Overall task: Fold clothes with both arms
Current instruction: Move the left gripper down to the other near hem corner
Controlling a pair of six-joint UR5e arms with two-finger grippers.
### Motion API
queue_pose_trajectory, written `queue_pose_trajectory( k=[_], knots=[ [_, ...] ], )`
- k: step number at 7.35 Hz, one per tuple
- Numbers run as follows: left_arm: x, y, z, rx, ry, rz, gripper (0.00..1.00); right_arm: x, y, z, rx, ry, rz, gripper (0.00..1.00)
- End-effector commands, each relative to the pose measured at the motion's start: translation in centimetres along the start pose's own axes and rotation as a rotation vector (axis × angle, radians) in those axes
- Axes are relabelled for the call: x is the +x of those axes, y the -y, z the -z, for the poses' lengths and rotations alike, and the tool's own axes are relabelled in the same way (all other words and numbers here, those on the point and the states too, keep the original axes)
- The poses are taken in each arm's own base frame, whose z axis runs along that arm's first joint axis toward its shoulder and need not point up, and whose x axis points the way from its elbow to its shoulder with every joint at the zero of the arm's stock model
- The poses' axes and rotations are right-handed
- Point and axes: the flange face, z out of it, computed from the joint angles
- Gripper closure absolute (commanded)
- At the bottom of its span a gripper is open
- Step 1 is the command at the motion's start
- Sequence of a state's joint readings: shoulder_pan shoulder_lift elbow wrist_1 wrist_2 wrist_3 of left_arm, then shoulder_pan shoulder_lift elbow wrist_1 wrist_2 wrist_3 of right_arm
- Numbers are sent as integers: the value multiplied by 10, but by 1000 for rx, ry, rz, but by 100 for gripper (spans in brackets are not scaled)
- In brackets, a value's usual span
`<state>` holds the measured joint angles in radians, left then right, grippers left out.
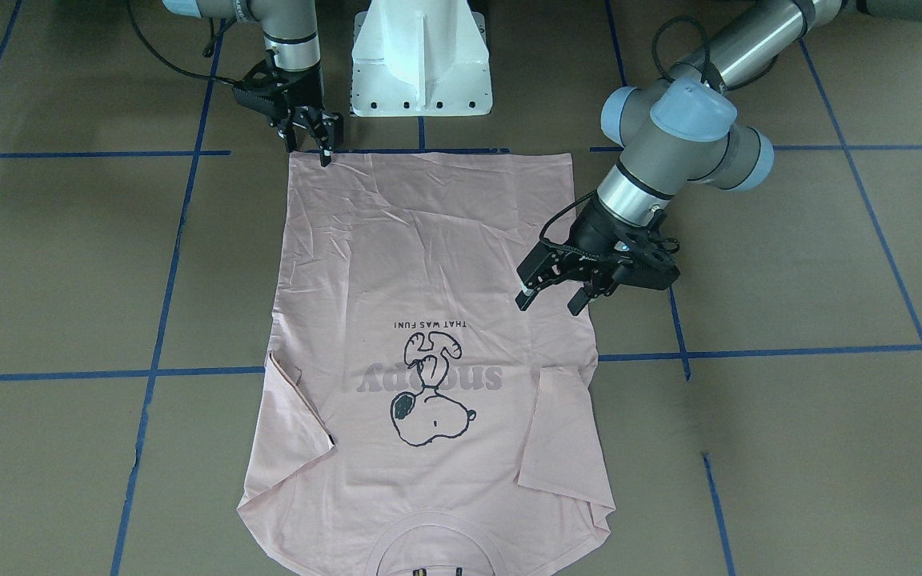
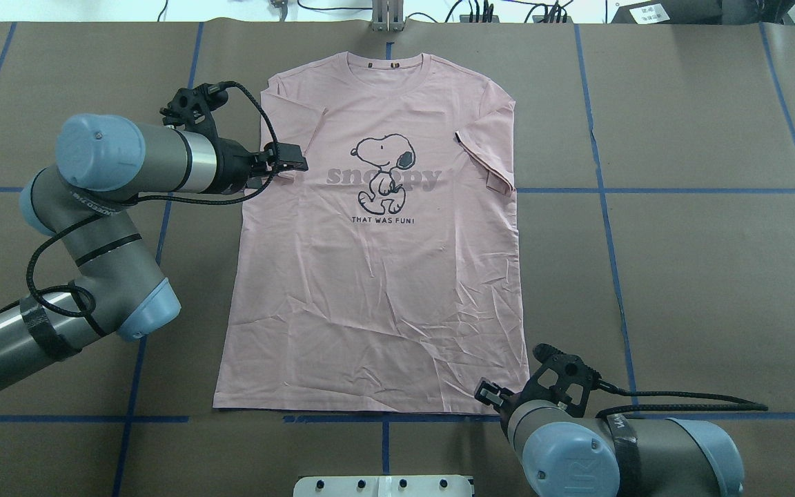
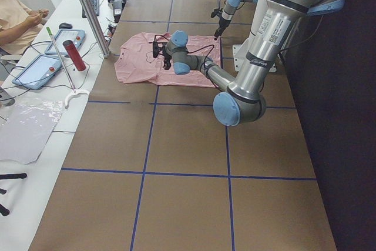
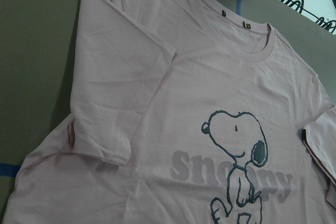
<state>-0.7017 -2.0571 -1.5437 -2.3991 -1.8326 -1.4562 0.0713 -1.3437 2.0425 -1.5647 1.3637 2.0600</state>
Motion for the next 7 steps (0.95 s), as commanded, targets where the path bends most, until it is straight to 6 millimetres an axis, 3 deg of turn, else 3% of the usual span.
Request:
queue_pose_trajectory(
  k=[1,2,3,4,6,7],
  knots=[
    [1,0,0,1,-2,-1,0,6,2,-8,9,-20,4,27],
    [1,0,0,1,-2,0,0,7,2,-9,10,-21,3,40],
    [2,-1,0,-2,-4,6,0,7,2,-9,10,-21,3,83],
    [3,-1,0,-1,-5,11,0,8,3,-9,12,-23,4,100],
    [5,-2,2,-2,-10,23,0,3,3,2,-1,-2,0,100],
    [10,-13,0,-17,-16,46,0,3,4,8,-8,8,-3,100]
  ],
)
